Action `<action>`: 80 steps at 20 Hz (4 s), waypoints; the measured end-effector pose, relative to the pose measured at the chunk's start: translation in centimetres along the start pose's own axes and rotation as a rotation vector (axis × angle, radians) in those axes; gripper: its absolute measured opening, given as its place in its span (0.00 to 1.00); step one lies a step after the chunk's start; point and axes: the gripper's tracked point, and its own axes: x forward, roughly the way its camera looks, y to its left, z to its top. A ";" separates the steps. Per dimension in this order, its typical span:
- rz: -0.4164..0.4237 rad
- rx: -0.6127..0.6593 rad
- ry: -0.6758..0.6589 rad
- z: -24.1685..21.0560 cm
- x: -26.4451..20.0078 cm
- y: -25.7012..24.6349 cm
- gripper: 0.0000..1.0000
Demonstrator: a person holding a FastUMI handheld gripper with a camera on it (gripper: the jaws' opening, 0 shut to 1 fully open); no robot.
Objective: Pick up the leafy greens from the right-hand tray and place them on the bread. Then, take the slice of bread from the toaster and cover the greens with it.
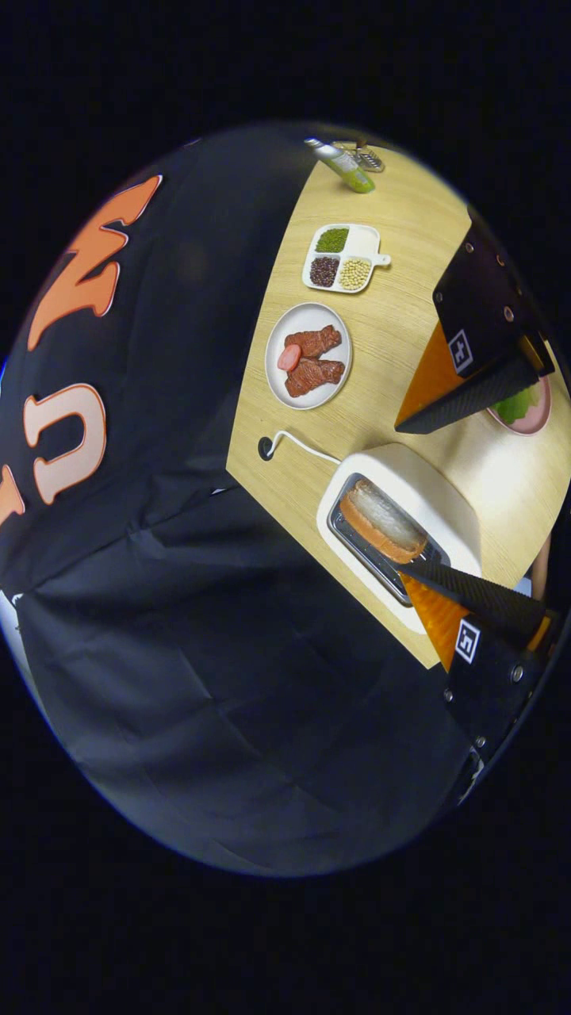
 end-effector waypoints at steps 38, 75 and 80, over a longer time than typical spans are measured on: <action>0.017 0.235 0.076 1.1 2.7 1.5 0.17; 0.121 0.363 0.007 -15.1 -4.9 -11.2 0.14; 0.077 0.410 0.028 -18.3 -3.6 -14.6 0.14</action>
